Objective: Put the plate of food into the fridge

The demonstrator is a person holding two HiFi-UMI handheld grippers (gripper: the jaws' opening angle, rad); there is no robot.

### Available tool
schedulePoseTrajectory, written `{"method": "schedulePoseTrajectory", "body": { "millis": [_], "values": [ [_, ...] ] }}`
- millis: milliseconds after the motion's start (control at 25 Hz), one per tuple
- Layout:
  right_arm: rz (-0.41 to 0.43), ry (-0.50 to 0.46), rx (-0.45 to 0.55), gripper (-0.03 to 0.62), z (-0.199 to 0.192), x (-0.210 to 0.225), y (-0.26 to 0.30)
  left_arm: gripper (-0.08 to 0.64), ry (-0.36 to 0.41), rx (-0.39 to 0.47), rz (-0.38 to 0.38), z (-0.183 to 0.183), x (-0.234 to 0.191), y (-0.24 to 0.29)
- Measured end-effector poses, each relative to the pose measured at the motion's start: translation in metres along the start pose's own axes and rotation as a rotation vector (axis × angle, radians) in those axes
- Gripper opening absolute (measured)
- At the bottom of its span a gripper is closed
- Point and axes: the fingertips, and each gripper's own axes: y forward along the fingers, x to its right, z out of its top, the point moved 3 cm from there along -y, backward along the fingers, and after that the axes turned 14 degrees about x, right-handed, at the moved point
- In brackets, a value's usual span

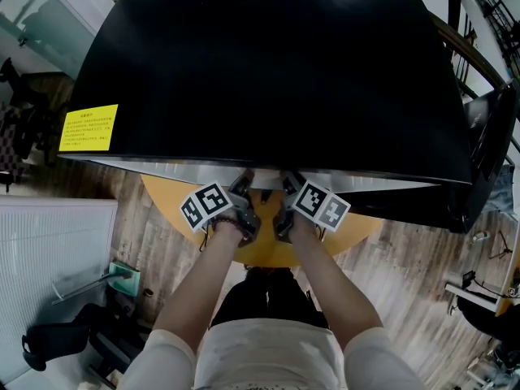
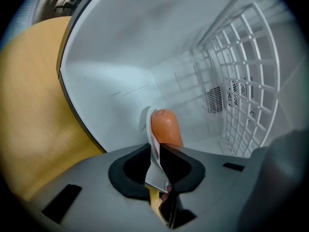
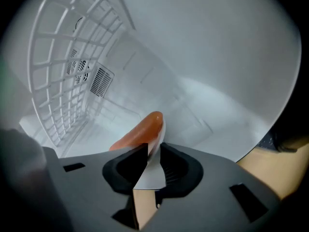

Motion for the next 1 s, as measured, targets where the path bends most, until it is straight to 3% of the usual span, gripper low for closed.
{"method": "schedulePoseTrajectory", "body": {
  "millis": [200, 360, 600, 760, 1000],
  "values": [
    [-0.032, -0.081, -0.015, 0.083, 0.001, 0.002, -0.002, 0.115, 0.045, -0.022, 0.000, 0.000, 0.003, -0.001],
    [-0.066, -0.139, -0.009, 0.087, 0.006, 0.004, -0.007, 0.130, 0.037, -0.022, -0.007, -0.001, 0.005, -0.002],
    [-0.043, -0.106, -0.008, 0.086, 0.006, 0.002, -0.021, 0.130, 0.047, -0.012, -0.022, -0.001, 0.010, -0.015],
    [0.022, -0.111, 0.005, 0.086, 0.010, -0.011, -0.038, 0.130, 0.143, -0.019, -0.075, -0.002, 0.029, -0.034],
    [0.104, -0.230, 0.009, 0.059, 0.018, -0.040, -0.086, 0.106, 0.270, -0.027, -0.169, -0.010, 0.064, -0.087]
  ]
}}
